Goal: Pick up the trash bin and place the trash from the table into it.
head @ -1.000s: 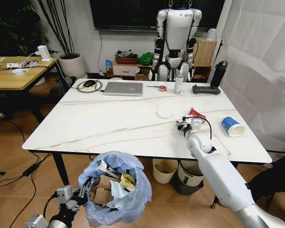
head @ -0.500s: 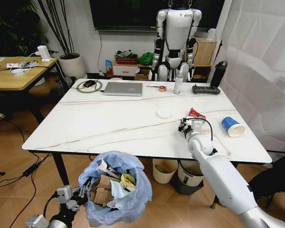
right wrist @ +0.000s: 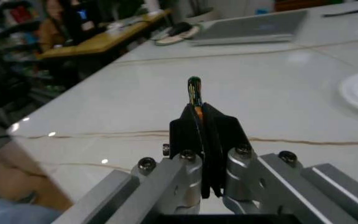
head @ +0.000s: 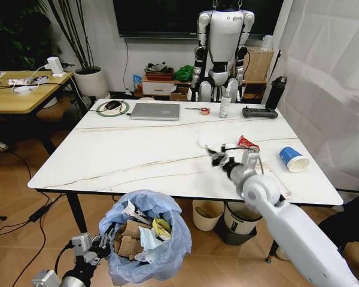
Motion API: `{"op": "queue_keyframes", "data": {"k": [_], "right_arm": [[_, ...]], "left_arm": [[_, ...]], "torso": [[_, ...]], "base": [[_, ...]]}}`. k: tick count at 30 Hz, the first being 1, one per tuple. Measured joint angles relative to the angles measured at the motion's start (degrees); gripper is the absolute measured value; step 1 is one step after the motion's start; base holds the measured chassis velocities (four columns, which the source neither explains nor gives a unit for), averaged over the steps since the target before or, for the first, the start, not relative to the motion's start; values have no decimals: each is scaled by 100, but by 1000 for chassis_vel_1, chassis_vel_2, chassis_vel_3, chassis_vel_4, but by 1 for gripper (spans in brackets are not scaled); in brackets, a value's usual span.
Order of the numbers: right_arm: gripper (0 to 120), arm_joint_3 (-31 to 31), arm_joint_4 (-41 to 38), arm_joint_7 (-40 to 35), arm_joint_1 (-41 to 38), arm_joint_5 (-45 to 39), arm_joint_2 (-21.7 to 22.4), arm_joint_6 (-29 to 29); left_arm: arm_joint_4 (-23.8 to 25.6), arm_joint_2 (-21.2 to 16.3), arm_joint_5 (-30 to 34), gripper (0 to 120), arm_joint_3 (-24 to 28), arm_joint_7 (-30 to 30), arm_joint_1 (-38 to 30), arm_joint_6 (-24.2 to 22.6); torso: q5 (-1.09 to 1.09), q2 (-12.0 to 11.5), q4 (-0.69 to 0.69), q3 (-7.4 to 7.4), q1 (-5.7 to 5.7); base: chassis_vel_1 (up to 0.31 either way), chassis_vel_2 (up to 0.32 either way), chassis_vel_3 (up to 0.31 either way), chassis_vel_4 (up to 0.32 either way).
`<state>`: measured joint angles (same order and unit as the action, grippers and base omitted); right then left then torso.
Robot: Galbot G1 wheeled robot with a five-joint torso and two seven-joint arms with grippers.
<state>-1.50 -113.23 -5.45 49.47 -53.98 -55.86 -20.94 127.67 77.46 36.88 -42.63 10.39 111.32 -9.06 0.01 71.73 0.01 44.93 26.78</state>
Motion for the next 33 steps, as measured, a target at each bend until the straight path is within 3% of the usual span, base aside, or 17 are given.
{"op": "queue_keyframes", "data": {"k": [9, 17, 29, 33], "right_arm": [[0, -1134, -1135, 871, 346, 406, 536, 495], [0, -1540, -1354, 962, 483, 794, 826, 558], [42, -1437, -1091, 567, 481, 873, 536, 502], [57, -1212, -750, -25, 154, 886, 213, 314]], "left_arm": [[44, 2, 27, 1, -45, 0, 3, 0], [46, 14, 31, 1, -51, -4, 13, 0], [41, 57, 2, 1, -25, -5, -3, -3], [20, 73, -25, 1, -8, -6, -2, -4]], "torso": [[0, 1, 0, 0, 0], [0, 1, 0, 0, 0], [-1, 1, 0, 0, 0], [-1, 1, -1, 0, 0]], "base": [[0, 0, 0, 0], [0, 0, 0, 0], [0, 0, 0, 0], [0, 0, 0, 0]]}}
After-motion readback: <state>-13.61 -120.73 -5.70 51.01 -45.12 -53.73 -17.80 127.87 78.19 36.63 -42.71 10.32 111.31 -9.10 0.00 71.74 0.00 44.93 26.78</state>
